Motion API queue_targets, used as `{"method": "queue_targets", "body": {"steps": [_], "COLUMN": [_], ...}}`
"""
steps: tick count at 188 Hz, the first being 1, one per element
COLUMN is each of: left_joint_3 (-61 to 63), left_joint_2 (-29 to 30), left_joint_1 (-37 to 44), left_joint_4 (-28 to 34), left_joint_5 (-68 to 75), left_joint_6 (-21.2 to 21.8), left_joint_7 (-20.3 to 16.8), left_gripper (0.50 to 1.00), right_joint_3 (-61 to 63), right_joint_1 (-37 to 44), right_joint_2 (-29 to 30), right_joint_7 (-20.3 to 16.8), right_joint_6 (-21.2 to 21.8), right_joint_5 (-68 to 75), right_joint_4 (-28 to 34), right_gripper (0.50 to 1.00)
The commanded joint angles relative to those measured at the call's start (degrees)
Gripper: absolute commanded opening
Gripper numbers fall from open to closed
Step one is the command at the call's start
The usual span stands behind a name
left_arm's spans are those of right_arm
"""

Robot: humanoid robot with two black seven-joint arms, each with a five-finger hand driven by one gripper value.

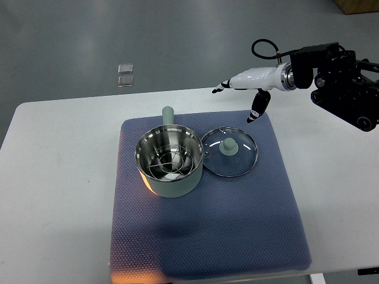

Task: Open lid and place right of pot

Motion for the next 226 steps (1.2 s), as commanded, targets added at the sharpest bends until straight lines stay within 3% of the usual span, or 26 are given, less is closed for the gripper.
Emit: {"method": "queue_targets", "body": {"steps": [1,15,16,36,80,137,184,226], "left_joint_3": [0.0,0.0,0.0,0.0,0.0,0.0,0.0,0.0], "left_joint_2": [0.0,0.0,0.0,0.0,0.0,0.0,0.0,0.0], "left_joint_1": [0.0,0.0,0.0,0.0,0.0,0.0,0.0,0.0], "left_joint_4": [0.0,0.0,0.0,0.0,0.0,0.0,0.0,0.0], "left_joint_5": [0.0,0.0,0.0,0.0,0.0,0.0,0.0,0.0], "left_joint_6": [0.0,0.0,0.0,0.0,0.0,0.0,0.0,0.0], "left_joint_7": [0.0,0.0,0.0,0.0,0.0,0.0,0.0,0.0], "left_gripper": [1.0,1.0,1.0,1.0,1.0,1.0,1.0,1.0], "right_joint_3": [1.8,1.8,1.8,1.8,2.0,7.0,17.4,19.5], "right_joint_1": [-1.0,-1.2,-1.8,-3.6,-5.9,-9.4,-14.3,-16.7], "right_joint_2": [0.5,0.7,1.0,1.4,2.3,5.1,7.7,8.7], "right_joint_7": [-1.2,-1.7,-3.0,-4.0,-4.1,-4.0,-3.2,-3.2], "right_joint_6": [-4.3,-5.4,-8.2,-13.8,-21.6,-24.0,-24.8,-24.7], "right_joint_5": [11.2,14.1,21.7,38.0,61.8,81.6,83.5,83.5], "right_joint_4": [-4.2,-4.6,-5.8,-6.5,-6.5,-6.5,-6.6,-6.8], "right_gripper": [0.928,0.928,0.928,0.928,0.928,0.928,0.93,0.93]}}
